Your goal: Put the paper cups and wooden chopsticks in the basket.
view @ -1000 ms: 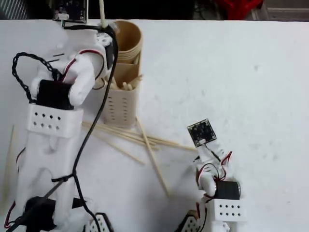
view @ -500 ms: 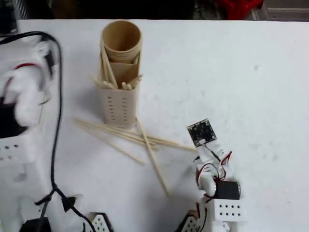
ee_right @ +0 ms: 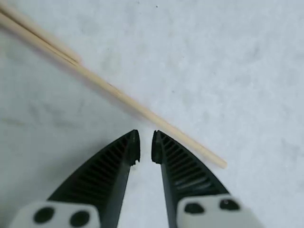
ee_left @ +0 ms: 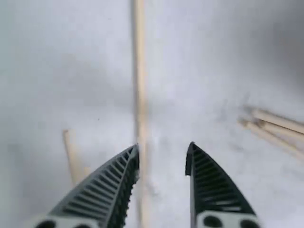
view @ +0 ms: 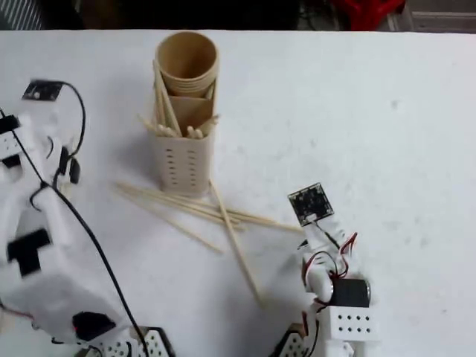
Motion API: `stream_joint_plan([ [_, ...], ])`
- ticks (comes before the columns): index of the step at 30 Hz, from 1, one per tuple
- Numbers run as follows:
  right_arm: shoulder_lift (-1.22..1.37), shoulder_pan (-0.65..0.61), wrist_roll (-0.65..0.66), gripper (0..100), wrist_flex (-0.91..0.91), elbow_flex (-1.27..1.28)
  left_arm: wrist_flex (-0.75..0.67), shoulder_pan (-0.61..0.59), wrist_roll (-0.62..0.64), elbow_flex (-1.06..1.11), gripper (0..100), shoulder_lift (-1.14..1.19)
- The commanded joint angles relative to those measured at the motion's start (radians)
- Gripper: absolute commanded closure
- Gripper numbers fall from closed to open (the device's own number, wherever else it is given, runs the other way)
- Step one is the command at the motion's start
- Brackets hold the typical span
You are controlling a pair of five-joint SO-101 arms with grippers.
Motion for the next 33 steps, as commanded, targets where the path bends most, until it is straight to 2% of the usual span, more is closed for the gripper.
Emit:
stream_joint_plan([
  [1,-0.004,0.004,-0.002,94.0,-0.018,-0.003,-0.006,-0.033,-0.012,-0.173,82,0.206],
  [8,-0.004,0.004,-0.002,94.0,-0.018,-0.003,0.020,-0.035,-0.051,-0.282,83,0.409],
  [14,-0.004,0.004,-0.002,94.0,-0.018,-0.003,0.025,-0.050,-0.055,-0.328,99,0.469],
  [16,-0.004,0.004,-0.002,94.0,-0.018,-0.003,0.063,-0.050,-0.055,-0.350,97,0.452],
  [21,-0.004,0.004,-0.002,94.0,-0.018,-0.003,0.244,-0.044,-0.046,-0.477,98,0.326],
  [27,-0.004,0.004,-0.002,94.0,-0.018,-0.003,0.462,-0.007,-0.011,-0.652,98,0.056],
  [33,-0.004,0.004,-0.002,94.0,-0.018,-0.003,0.496,0.114,0.121,-0.687,98,-0.323],
])
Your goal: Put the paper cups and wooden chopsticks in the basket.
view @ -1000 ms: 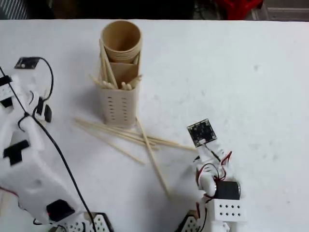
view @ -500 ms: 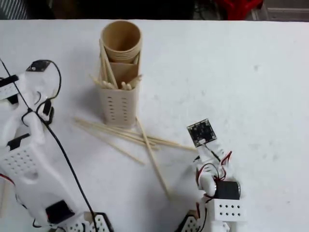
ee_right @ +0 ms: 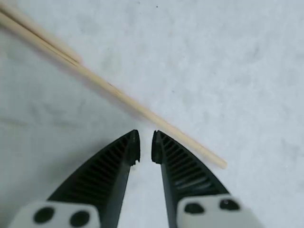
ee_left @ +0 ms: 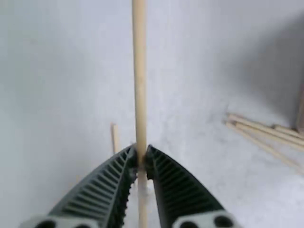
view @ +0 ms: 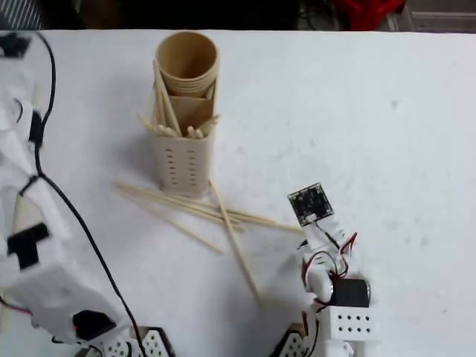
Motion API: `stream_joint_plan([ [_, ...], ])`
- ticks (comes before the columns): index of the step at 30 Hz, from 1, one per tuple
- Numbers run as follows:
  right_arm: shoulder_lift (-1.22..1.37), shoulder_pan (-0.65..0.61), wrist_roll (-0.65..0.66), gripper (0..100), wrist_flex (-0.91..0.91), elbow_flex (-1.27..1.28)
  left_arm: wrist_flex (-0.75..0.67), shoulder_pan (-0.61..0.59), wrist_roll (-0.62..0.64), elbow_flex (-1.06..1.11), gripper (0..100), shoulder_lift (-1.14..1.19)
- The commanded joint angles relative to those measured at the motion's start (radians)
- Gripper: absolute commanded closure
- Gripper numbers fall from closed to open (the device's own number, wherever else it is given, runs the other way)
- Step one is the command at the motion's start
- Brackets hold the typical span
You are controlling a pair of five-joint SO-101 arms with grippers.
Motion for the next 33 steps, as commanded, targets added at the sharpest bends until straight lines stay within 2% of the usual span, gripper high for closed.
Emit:
stream_joint_plan([
  [1,-0.004,0.004,-0.002,94.0,-0.018,-0.003,0.014,0.130,0.115,-0.051,98,-0.357],
  [7,-0.004,0.004,-0.002,94.0,-0.018,-0.003,-0.061,0.397,0.311,-0.052,98,-0.653],
  [10,-0.004,0.004,-0.002,94.0,-0.018,-0.003,-0.206,0.526,0.387,-0.052,98,-0.705],
  [14,-0.004,0.004,-0.002,94.0,-0.018,-0.003,-0.413,0.613,0.456,-0.037,98,-0.697],
  [18,-0.004,0.004,-0.002,94.0,-0.018,-0.003,-0.600,0.662,0.516,0.080,98,-0.644],
  [25,-0.004,0.004,-0.002,94.0,-0.018,-0.003,-0.873,0.668,0.523,0.453,98,-0.605],
  [33,-0.004,0.004,-0.002,94.0,-0.019,-0.003,-1.010,0.668,0.517,0.792,98,-0.705],
])
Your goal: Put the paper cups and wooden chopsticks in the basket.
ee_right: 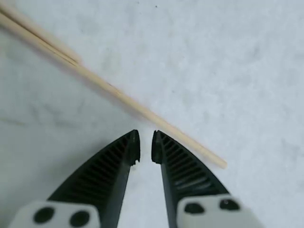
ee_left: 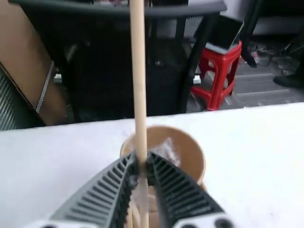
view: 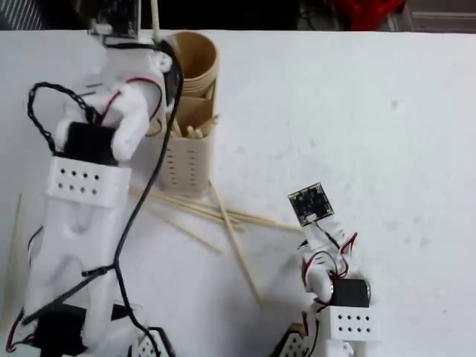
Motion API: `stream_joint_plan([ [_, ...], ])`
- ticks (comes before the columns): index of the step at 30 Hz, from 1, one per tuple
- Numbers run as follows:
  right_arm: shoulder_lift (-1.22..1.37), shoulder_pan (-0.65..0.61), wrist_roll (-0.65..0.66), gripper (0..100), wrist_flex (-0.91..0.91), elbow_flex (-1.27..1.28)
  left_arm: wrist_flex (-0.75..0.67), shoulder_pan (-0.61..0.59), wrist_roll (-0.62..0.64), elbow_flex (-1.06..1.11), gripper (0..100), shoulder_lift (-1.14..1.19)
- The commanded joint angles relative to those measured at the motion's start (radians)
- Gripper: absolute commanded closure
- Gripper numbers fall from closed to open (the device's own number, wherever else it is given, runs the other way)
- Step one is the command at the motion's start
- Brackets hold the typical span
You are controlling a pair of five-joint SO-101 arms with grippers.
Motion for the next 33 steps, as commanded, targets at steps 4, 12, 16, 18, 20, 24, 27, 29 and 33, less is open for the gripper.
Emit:
stream_joint_plan([
  [4,-0.004,0.002,-0.002,94.0,-0.019,-0.003,-0.167,0.008,0.005,0.295,96,-0.236],
  [12,-0.004,0.002,-0.002,94.0,-0.019,-0.003,-0.126,-0.120,0.003,0.387,83,-0.467],
  [16,-0.004,0.002,0.000,94.0,-0.019,-0.003,0.008,-0.236,-0.100,0.298,83,-0.492],
  [18,-0.004,0.002,0.000,94.0,-0.019,-0.003,0.080,-0.329,-0.135,0.264,83,-0.473],
  [20,-0.004,0.002,0.000,94.0,-0.018,-0.003,0.153,-0.447,-0.160,0.232,83,-0.418],
  [24,-0.004,0.002,0.000,94.0,-0.018,-0.003,0.256,-0.682,-0.315,0.203,83,-0.225],
  [27,-0.004,0.002,0.000,93.7,-0.018,-0.003,0.299,-0.814,-0.485,0.203,83,-0.047],
  [29,-0.004,0.002,0.000,93.7,-0.018,-0.003,0.305,-0.877,-0.597,0.203,83,0.091],
  [33,-0.004,0.002,0.000,93.7,-0.018,-0.003,0.295,-0.949,-0.732,0.189,83,0.340],
])
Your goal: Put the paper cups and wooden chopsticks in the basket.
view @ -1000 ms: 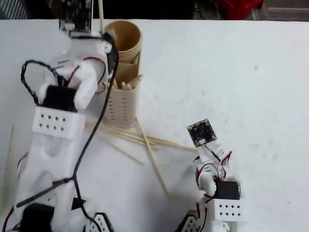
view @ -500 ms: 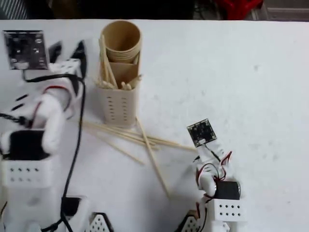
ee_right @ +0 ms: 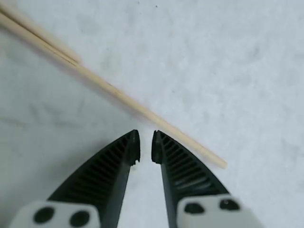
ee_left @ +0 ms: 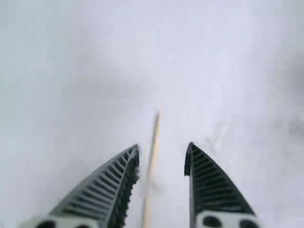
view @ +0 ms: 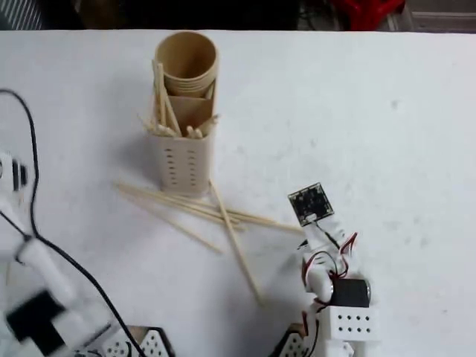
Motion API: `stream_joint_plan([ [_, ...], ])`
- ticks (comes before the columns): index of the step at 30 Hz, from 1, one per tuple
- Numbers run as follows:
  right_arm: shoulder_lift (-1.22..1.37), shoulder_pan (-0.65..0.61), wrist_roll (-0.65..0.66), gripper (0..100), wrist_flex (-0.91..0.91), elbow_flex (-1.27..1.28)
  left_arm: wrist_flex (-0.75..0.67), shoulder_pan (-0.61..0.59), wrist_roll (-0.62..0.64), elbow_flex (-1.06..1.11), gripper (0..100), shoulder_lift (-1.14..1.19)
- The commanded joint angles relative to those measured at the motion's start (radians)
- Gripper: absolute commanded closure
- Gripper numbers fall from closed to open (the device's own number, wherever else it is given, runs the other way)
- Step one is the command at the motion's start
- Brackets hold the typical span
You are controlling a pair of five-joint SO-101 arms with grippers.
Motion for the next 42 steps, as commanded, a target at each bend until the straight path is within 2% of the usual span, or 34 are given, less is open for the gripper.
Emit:
stream_joint_plan([
  [1,-0.004,0.004,0.000,93.7,-0.018,-0.003,-0.009,-0.085,-0.147,-0.072,83,0.266],
  [10,-0.004,0.004,0.000,93.8,-0.018,-0.003,-0.028,-0.206,-0.239,-0.276,83,0.613],
  [16,-0.004,0.004,0.000,93.9,-0.018,-0.003,-0.023,-0.219,-0.295,-0.331,83,0.757],
  [21,-0.004,0.004,0.000,93.9,-0.019,-0.003,-0.026,-0.216,-0.338,-0.336,98,0.848],
  [24,-0.004,0.004,0.000,93.9,-0.019,-0.003,-0.011,-0.216,-0.333,-0.338,98,0.857],
  [28,-0.004,0.004,0.000,93.9,-0.019,-0.003,0.138,-0.196,-0.308,-0.417,98,0.762],
  [33,-0.004,0.002,0.000,93.9,-0.019,-0.003,0.373,-0.096,-0.186,-0.595,98,0.521],
  [38,-0.004,0.002,0.000,93.9,-0.019,-0.003,0.497,0.090,-0.040,-0.715,98,0.194],
  [42,-0.004,0.002,0.000,93.7,-0.019,-0.002,0.509,0.303,0.074,-0.775,98,-0.068],
])
